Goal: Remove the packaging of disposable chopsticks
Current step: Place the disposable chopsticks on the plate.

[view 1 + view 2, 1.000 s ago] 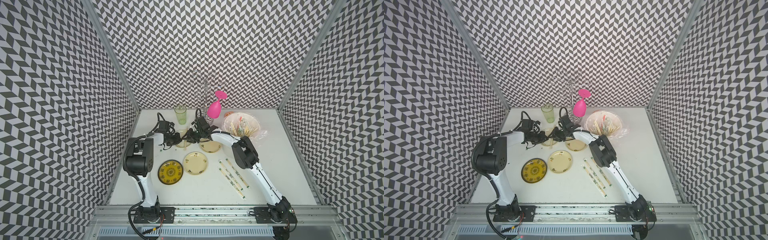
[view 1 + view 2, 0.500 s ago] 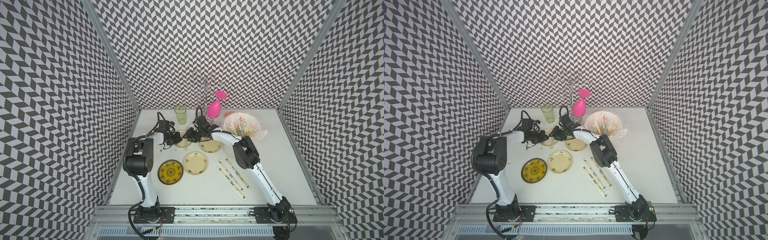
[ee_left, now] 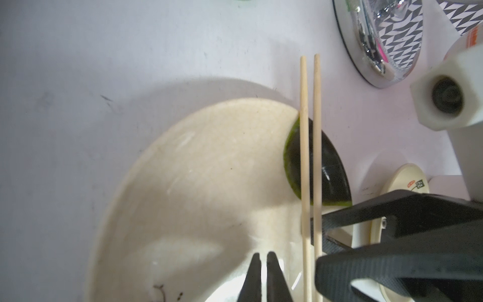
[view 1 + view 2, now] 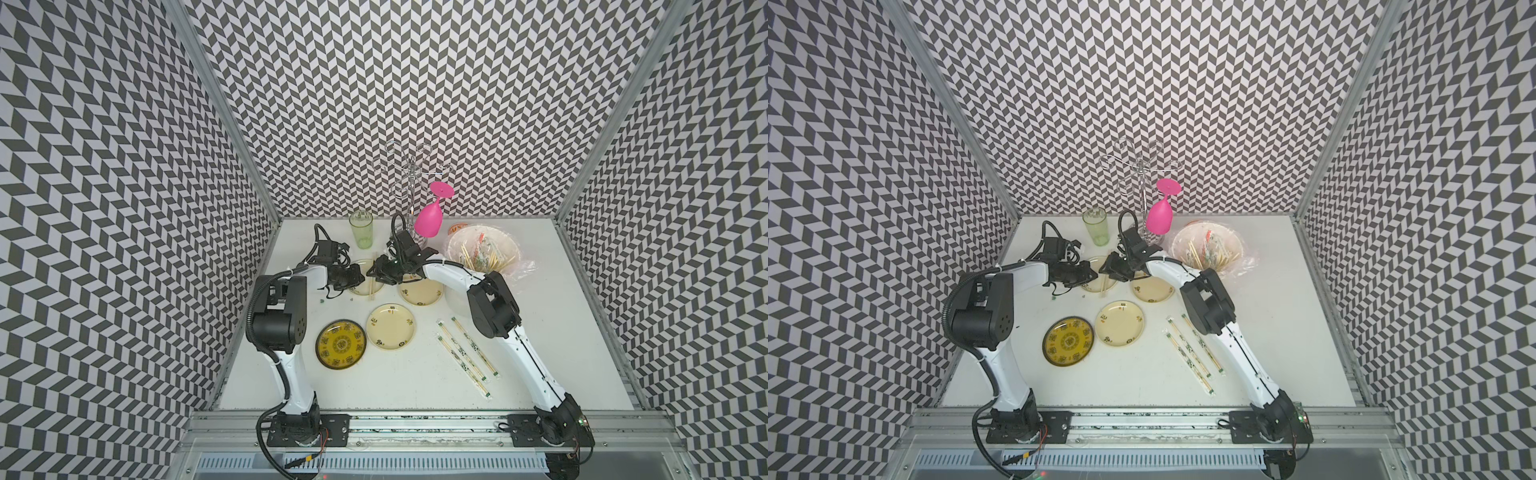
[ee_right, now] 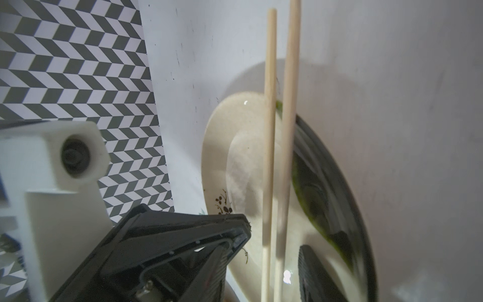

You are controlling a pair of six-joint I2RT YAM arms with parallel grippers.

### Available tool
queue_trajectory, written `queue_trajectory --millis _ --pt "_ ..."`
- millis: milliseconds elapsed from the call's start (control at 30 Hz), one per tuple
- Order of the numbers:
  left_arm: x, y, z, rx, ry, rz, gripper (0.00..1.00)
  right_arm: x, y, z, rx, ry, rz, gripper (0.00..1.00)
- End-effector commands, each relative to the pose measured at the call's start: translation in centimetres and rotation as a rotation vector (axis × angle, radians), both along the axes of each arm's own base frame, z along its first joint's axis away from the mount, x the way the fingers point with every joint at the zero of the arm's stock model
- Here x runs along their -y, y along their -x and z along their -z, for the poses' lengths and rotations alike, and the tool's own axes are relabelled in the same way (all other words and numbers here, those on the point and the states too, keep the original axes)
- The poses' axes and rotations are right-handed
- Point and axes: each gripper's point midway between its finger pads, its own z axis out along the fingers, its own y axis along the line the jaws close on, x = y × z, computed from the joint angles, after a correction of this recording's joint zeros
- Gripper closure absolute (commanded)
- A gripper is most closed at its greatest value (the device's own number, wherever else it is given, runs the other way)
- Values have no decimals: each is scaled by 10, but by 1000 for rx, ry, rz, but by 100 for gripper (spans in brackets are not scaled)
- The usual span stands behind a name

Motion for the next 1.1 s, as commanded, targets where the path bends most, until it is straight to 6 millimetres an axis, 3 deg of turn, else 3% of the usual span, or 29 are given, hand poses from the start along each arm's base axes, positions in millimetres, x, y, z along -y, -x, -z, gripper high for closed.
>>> queue_trajectory --millis 0,633,1067 --pt "4 -5 -11 23 14 10 90 2 -2 -37 61 -14 10 53" --pt "1 -6 -19 44 8 2 90 10 3 -55 97 15 12 50" --pt "-8 -10 -30 76 0 -21 91 19 3 -95 175 22 30 50"
